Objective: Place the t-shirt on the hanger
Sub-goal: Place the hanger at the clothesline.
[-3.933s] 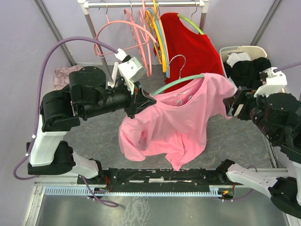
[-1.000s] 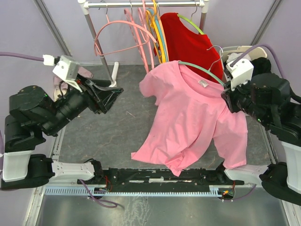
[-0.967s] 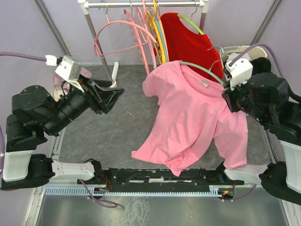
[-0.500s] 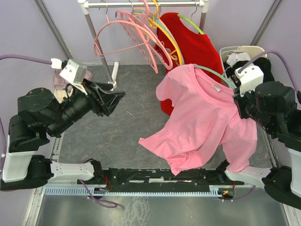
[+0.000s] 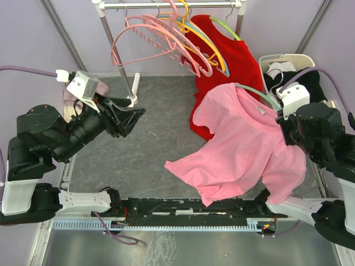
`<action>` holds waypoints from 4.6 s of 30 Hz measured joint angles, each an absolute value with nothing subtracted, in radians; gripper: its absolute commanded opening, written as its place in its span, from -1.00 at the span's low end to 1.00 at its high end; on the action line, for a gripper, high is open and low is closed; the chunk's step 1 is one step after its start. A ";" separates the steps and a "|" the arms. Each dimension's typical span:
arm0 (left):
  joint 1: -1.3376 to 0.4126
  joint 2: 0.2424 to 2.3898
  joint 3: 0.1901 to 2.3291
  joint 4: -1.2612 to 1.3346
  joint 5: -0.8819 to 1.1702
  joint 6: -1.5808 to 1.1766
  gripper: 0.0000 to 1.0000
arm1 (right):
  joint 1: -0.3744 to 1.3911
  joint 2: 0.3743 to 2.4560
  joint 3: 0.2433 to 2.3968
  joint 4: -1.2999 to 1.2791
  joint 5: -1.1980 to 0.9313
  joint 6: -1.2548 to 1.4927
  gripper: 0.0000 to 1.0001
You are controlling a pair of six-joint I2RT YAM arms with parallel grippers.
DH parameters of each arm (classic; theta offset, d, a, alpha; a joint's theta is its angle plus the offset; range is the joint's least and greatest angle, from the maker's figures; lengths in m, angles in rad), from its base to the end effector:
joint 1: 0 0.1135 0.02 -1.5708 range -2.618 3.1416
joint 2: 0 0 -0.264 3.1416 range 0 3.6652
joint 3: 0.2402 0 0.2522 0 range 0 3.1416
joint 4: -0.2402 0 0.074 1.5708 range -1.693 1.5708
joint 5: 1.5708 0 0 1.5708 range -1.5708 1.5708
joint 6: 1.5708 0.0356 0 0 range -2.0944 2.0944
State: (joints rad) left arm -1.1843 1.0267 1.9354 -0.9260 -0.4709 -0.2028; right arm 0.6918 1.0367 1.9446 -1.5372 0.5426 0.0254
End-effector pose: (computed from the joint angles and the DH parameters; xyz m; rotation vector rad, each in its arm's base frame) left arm 0.0498 -0.0794 0.5676 0.4182 1.5769 -0.7048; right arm 0.0684 0.0328 0.5092 -0.4026 2.0648 -0.1705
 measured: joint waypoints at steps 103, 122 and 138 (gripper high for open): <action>-1.184 0.786 1.646 -0.759 -0.523 -0.204 0.25 | 0.515 1.946 2.421 -0.674 0.486 -0.362 -0.98; -1.184 0.745 1.607 -0.751 -0.546 -0.204 0.25 | 0.430 1.965 2.520 -0.719 0.265 -0.195 -0.97; -1.184 0.743 1.590 -0.741 -0.548 -0.204 0.25 | 0.431 1.974 2.397 -0.636 0.252 -0.188 -0.69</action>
